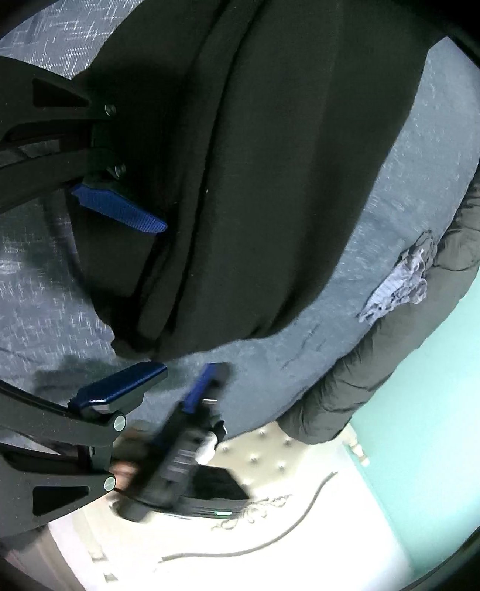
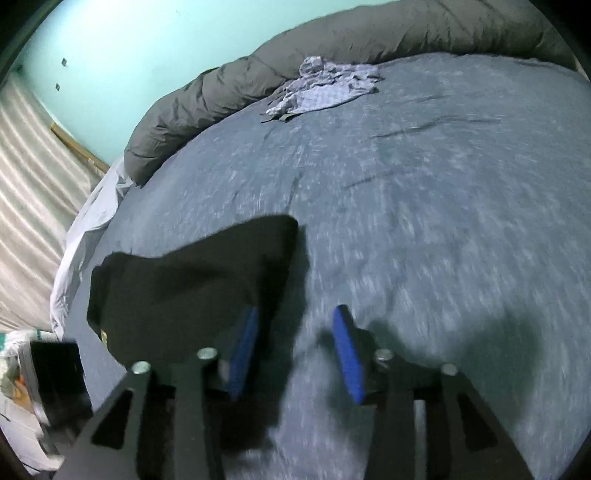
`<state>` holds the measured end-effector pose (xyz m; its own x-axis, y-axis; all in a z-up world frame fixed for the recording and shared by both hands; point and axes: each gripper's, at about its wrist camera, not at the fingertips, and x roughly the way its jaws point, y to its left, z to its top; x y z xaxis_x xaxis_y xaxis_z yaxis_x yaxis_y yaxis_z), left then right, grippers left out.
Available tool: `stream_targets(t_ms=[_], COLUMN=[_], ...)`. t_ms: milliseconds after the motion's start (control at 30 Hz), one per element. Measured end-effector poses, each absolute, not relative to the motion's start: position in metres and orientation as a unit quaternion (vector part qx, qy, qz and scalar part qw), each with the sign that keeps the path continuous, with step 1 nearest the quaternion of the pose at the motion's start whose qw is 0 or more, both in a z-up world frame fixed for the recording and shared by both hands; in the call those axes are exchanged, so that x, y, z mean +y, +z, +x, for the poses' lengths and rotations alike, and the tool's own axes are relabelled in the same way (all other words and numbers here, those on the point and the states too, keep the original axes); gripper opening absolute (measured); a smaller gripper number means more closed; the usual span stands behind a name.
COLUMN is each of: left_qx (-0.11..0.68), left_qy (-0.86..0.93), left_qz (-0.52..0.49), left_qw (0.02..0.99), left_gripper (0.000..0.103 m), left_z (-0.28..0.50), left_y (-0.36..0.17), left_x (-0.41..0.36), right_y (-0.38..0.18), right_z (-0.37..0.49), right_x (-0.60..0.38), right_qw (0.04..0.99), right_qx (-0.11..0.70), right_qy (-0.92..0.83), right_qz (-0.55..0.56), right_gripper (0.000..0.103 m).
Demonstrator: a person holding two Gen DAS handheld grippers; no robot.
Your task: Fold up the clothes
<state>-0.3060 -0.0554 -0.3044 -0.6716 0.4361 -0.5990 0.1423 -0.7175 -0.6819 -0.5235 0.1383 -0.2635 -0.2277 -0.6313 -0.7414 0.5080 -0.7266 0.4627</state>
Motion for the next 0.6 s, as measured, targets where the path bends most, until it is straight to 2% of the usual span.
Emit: stream_targets(t_ms=[33,100,267,467,500,533,600], left_qx=[-0.360,-0.354,-0.358,-0.366,-0.366,-0.365,-0.363], left_qy=[0.840,0.843,0.842,0.836,0.836,0.836,0.835], left_qz=[-0.396,-0.395,-0.392,-0.395,-0.395,-0.396,-0.399], left_qw=[0.087,0.085,0.095,0.104,0.104,0.105,0.106], left_gripper=[0.062,0.037,0.011,0.006,0.006,0.006,0.006], left_z=[-0.307,-0.308,-0.307,-0.304,-0.303,-0.303,-0.302], left_y=[-0.305,-0.308,-0.315,-0.323,-0.324,-0.324,-0.326], left_x=[-0.054,-0.053,-0.057,-0.061,-0.061,-0.061,-0.061], right_y=[-0.264,-0.265,-0.272,-0.286,-0.288,-0.289,-0.286], right_z=[-0.531,-0.545,-0.572,-0.587,-0.589,-0.590,-0.591], right_x=[0.133,0.123,0.103,0.087,0.085,0.085,0.082], right_qw=[0.365,0.363,0.364,0.363,0.364,0.365,0.368], right_qx=[-0.061,-0.064,-0.083,-0.101,-0.103,-0.104,-0.096], right_qy=[-0.779,-0.774,-0.754,-0.730,-0.729,-0.729,-0.736], right_qz=[0.507,0.514,0.540,0.570,0.571,0.570,0.560], right_gripper=[0.047,0.047,0.047,0.047,0.042,0.021,0.011])
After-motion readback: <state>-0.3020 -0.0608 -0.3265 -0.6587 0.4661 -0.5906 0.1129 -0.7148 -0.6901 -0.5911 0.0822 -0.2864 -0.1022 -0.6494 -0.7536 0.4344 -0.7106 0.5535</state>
